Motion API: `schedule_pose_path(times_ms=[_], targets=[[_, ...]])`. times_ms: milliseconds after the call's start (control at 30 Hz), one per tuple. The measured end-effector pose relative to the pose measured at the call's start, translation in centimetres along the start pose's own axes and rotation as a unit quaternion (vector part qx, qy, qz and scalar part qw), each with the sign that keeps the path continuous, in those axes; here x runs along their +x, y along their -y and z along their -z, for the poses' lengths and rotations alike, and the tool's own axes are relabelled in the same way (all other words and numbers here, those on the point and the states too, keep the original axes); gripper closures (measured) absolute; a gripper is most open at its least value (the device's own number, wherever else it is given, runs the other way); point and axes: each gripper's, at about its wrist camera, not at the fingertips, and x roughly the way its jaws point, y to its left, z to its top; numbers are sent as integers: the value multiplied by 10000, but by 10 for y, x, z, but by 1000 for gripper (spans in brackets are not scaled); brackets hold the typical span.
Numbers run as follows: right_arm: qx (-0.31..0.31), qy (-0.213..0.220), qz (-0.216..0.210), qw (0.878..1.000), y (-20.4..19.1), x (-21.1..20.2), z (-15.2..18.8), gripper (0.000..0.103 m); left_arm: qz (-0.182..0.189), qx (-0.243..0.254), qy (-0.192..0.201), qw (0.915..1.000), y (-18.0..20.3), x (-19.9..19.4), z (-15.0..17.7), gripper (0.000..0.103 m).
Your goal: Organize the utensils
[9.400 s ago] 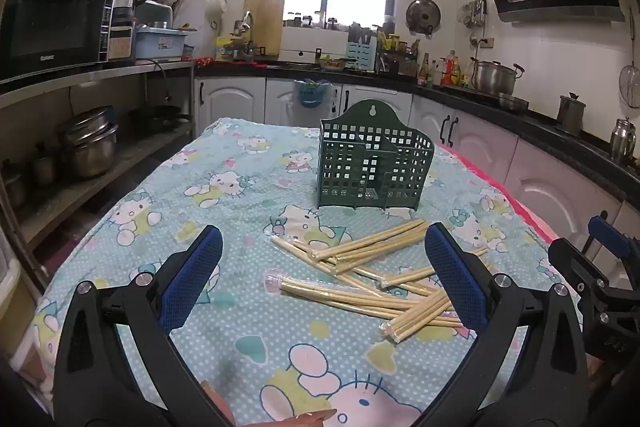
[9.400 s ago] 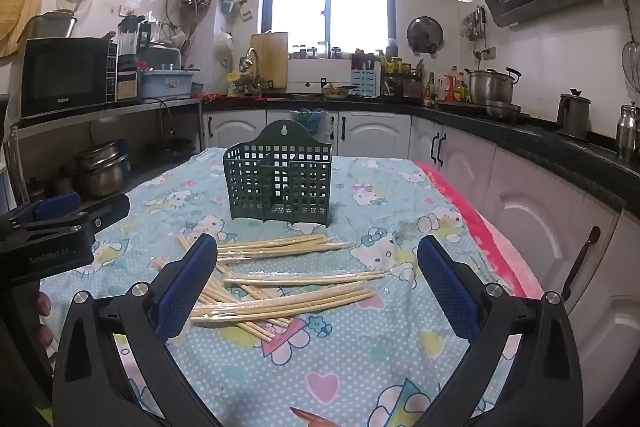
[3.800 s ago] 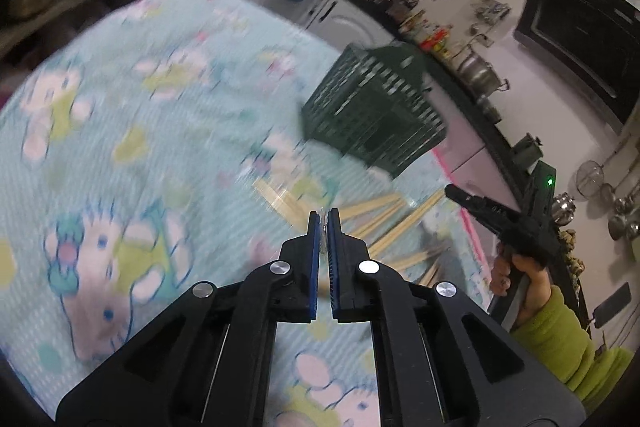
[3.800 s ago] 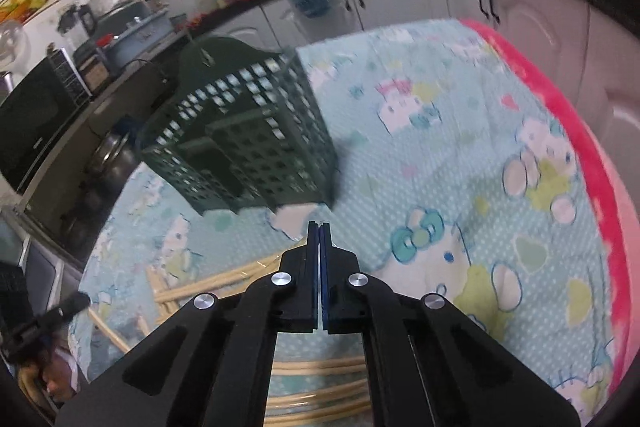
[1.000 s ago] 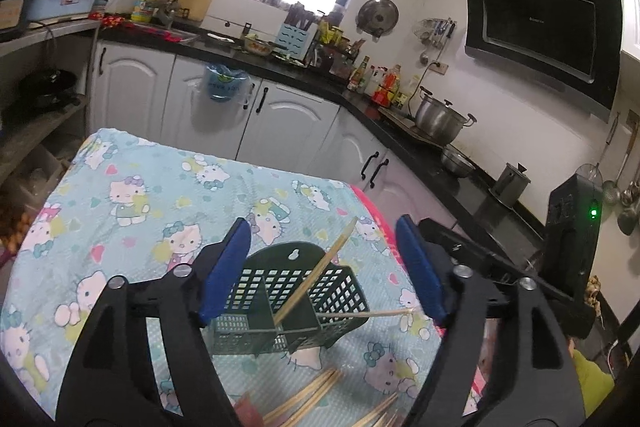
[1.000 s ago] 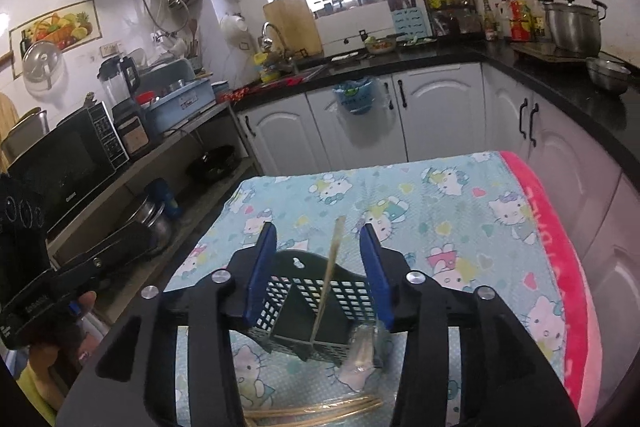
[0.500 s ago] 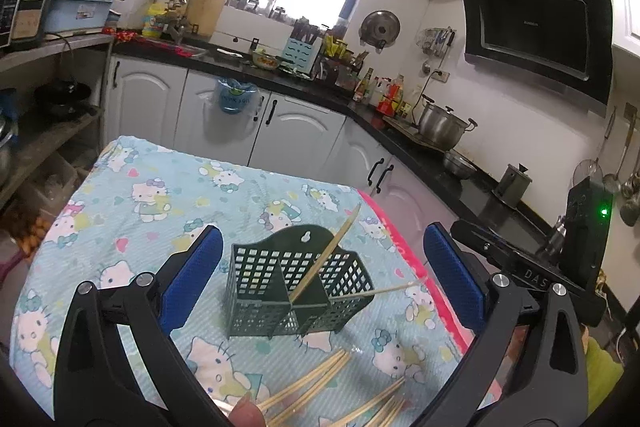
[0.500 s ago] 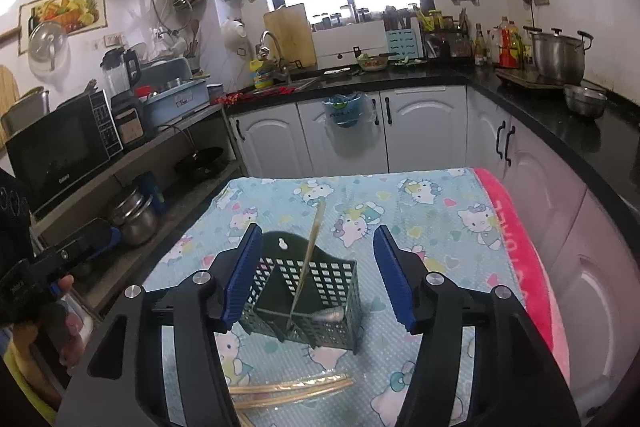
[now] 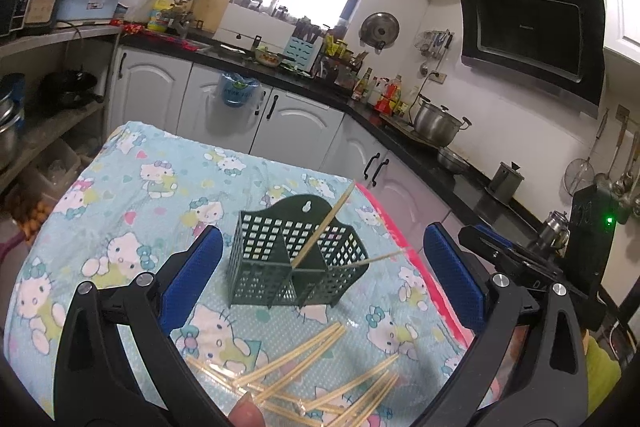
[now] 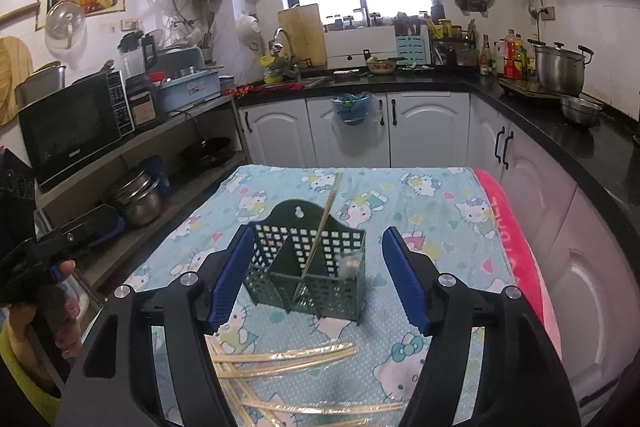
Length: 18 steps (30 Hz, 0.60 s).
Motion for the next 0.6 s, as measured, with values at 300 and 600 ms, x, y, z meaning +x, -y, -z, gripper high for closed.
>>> schedule_pose_path(times_ms=[300, 600], targets=[[-48, -74, -59, 9999, -12, -12, 20, 34, -97, -98, -18, 9999, -9, -18, 17, 11], [-155, -184, -50, 9997, -23, -19, 43, 32, -140, -145, -137, 9997, -15, -27, 36, 11]])
